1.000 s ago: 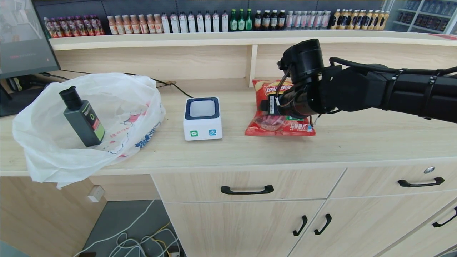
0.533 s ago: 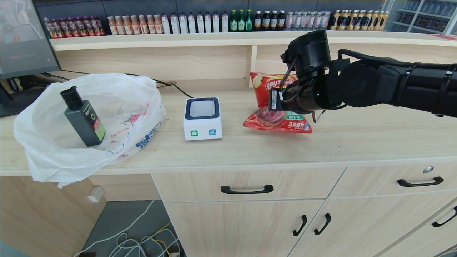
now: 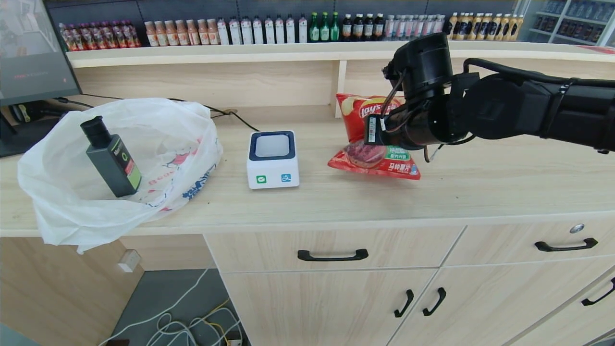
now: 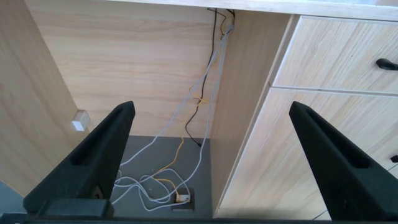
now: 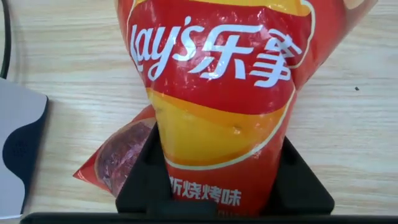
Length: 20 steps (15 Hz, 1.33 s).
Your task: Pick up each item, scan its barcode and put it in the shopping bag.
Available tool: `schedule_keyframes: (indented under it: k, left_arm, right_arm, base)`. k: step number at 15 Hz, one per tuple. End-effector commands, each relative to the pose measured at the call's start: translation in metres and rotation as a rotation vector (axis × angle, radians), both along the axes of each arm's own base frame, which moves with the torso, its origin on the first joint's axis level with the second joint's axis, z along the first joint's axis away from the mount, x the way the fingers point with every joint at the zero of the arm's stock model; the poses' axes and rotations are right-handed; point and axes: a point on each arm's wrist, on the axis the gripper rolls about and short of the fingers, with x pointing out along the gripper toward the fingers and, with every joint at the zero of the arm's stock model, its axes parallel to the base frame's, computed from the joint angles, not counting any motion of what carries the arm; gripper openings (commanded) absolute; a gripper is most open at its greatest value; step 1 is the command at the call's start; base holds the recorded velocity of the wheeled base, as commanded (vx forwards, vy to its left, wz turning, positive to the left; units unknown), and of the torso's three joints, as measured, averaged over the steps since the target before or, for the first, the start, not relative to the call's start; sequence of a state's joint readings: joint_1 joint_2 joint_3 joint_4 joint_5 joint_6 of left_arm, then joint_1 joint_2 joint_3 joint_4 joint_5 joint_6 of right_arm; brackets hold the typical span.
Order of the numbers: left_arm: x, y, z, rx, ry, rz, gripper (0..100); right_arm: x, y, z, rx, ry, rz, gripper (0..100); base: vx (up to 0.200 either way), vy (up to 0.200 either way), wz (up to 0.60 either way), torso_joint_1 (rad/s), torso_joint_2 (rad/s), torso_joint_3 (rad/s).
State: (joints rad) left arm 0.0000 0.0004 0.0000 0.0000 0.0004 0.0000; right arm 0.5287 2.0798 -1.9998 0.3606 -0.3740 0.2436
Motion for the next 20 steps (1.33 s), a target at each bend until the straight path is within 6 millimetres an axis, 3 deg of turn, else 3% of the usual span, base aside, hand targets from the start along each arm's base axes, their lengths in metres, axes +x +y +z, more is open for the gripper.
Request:
schedule_keyframes:
  k: [1, 5, 9, 10, 15, 20]
  left_arm:
    - [0.000, 0.000, 0.000, 0.000, 0.000, 0.000, 100]
    - [0.000, 0.000, 0.000, 0.000, 0.000, -0.002, 100]
    - [0.000, 0.000, 0.000, 0.000, 0.000, 0.001, 100]
    - [0.000, 0.000, 0.000, 0.000, 0.000, 0.000, 100]
    - [0.000, 0.000, 0.000, 0.000, 0.000, 0.001, 100]
    - [0.000, 0.000, 0.000, 0.000, 0.000, 0.001, 100]
  right_arm:
    - [-0.008, -0.004, 0.014, 0.017, -0.031, 0.002, 0]
    - [-0.023, -0.012, 0.036, 0.047, -0.080, 0.002, 0]
    - [-0.055, -0.022, 0.073, 0.096, -0.164, 0.029, 0]
    - [-0.075, -0.030, 0.092, 0.130, -0.211, 0.040, 0]
    - [-0.150, -0.053, 0.083, 0.115, -0.200, 0.121, 0]
    - [-0.196, -0.085, 0.062, 0.069, -0.219, 0.150, 0]
  base:
    - [0.000, 0.000, 0.00, 0.000, 0.00, 0.000]
    - [0.000, 0.000, 0.00, 0.000, 0.00, 0.000]
    - [0.000, 0.000, 0.00, 0.000, 0.00, 0.000]
    - [0.000, 0.000, 0.00, 0.000, 0.00, 0.000]
    - [0.000, 0.000, 0.00, 0.000, 0.00, 0.000]
    - [0.000, 0.000, 0.00, 0.000, 0.00, 0.000]
